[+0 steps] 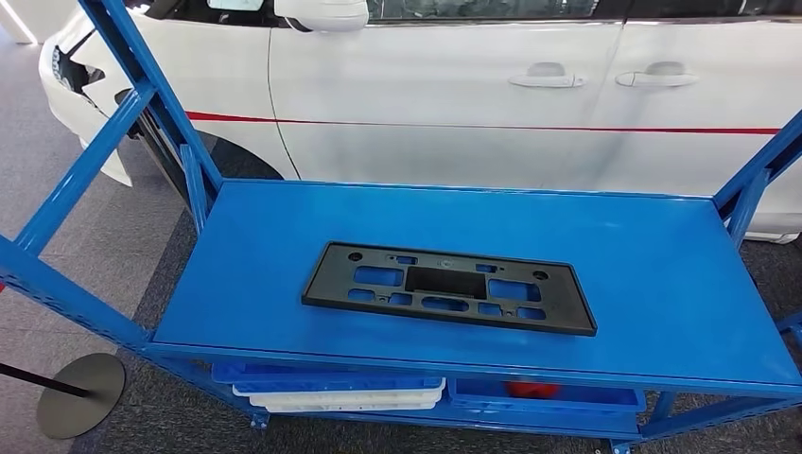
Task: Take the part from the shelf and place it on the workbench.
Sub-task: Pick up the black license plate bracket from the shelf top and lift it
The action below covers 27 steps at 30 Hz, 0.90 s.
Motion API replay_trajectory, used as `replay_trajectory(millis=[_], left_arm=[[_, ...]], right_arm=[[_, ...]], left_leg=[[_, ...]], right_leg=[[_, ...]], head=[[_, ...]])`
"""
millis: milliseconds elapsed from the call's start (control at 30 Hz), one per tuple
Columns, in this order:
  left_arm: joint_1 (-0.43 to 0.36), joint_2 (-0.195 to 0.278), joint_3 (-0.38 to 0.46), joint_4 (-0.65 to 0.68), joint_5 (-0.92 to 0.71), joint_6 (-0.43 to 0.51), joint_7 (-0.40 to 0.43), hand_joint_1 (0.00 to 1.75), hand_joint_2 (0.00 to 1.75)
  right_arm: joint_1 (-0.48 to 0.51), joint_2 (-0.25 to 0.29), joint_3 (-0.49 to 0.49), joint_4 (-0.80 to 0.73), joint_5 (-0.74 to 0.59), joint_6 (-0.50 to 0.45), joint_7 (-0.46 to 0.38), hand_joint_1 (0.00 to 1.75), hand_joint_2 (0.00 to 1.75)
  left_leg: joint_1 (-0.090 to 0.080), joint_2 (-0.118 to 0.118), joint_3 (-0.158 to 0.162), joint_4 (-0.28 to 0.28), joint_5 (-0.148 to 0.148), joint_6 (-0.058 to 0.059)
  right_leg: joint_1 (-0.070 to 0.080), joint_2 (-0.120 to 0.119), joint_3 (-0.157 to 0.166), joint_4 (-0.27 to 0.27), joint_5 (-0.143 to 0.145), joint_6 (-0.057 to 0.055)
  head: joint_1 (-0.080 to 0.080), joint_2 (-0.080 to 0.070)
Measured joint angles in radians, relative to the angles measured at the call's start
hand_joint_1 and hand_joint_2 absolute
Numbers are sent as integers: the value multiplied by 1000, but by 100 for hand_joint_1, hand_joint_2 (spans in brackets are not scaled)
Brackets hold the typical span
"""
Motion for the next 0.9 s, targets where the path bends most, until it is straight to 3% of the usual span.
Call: replay_trajectory(millis=[67, 133, 267, 333, 400, 433, 467, 500, 567, 633, 700, 767, 800, 900], left_arm=[[-2, -4, 0, 0, 12, 0, -7, 0, 0], [-4, -8, 1, 0, 21, 0, -11, 0, 0], [2, -18, 1, 0, 30, 1, -18, 0, 0], [3, -24, 1, 0, 33, 0, -19, 0, 0], [5, -27, 2, 0, 39, -1, -19, 0, 0], [7, -28, 2, 0, 43, -2, -19, 0, 0], [9, -29, 3, 0, 45, -2, -19, 0, 0], [11, -29, 4, 0, 47, -2, -19, 0, 0], [12, -30, 5, 0, 48, -3, -19, 0, 0], [12, -31, 6, 0, 48, -3, -19, 0, 0], [13, -31, 7, 0, 48, -3, -19, 0, 0], [13, -31, 7, 0, 48, -3, -18, 0, 0], [13, -30, 7, 0, 48, -3, -18, 0, 0], [13, -32, 7, 0, 45, -8, -15, 0, 0]], right_arm=[[0, -4, -2, -10, -25, 56, -18, 0, 0], [0, -10, -2, -21, -53, 112, -29, 0, 0], [-2, -24, -3, -43, -105, 184, -35, 0, 0], [-3, -31, -2, -54, -124, 200, -33, 0, 0], [-3, -35, -2, -62, -137, 207, -29, 0, 0], [-2, -36, -2, -65, -141, 209, -27, 0, 0], [-2, -37, -2, -66, -145, 209, -26, 0, 0], [-2, -37, -2, -68, -148, 209, -25, 0, 0], [-4, -38, -2, -71, -152, 209, -24, 0, 0], [-7, -40, -2, -74, -153, 209, -24, 0, 0], [-9, -41, -2, -74, -153, 209, -23, 0, 0], [-9, -40, -2, -74, -155, 208, -23, 0, 0], [-9, -40, -2, -74, -156, 208, -23, 0, 0], [-10, -39, -2, -74, -161, 202, -25, 0, 0]], left_leg=[[-2, 0, 66, -136, 64, 13], [-8, 0, 108, -229, 89, 25], [-10, 0, 117, -256, 97, 44], [-5, 1, 123, -268, 105, 54], [-8, 2, 121, -269, 106, 58], [-8, 2, 120, -269, 106, 58], [-8, 2, 121, -268, 105, 58], [-8, 2, 122, -267, 104, 57], [-8, 1, 124, -262, 99, 52], [-12, 0, 123, -253, 92, 43], [-17, -1, 121, -248, 85, 51], [-19, -1, 121, -246, 84, 59], [-21, -1, 122, -248, 87, 57], [-19, 2, 152, -316, 127, 68]], right_leg=[[2, 2, 4, 0, -2, 2], [3, 3, 4, 1, -3, 12], [-1, 2, 4, 6, -9, 38], [-3, 2, -27, 75, -54, 47], [-4, 1, -93, 206, -118, 54], [-4, 1, -119, 258, -133, 57], [-5, 1, -130, 277, -128, 59], [-6, 0, -120, 253, -104, 60], [-8, -2, -56, 118, -35, 58], [-6, -1, -9, 14, 1, 48], [-4, 1, -3, -3, 4, 38], [-7, 1, -2, -6, 6, 38], [-10, 0, -2, -8, 9, 38], [-10, -2, 9, -23, 13, 39]], head=[[0, 0], [0, 0], [0, 0], [0, 0], [0, 0], [0, 0], [0, 0], [0, 0], [0, 0], [0, 0], [0, 0], [0, 0], [0, 0], [0, 0]])
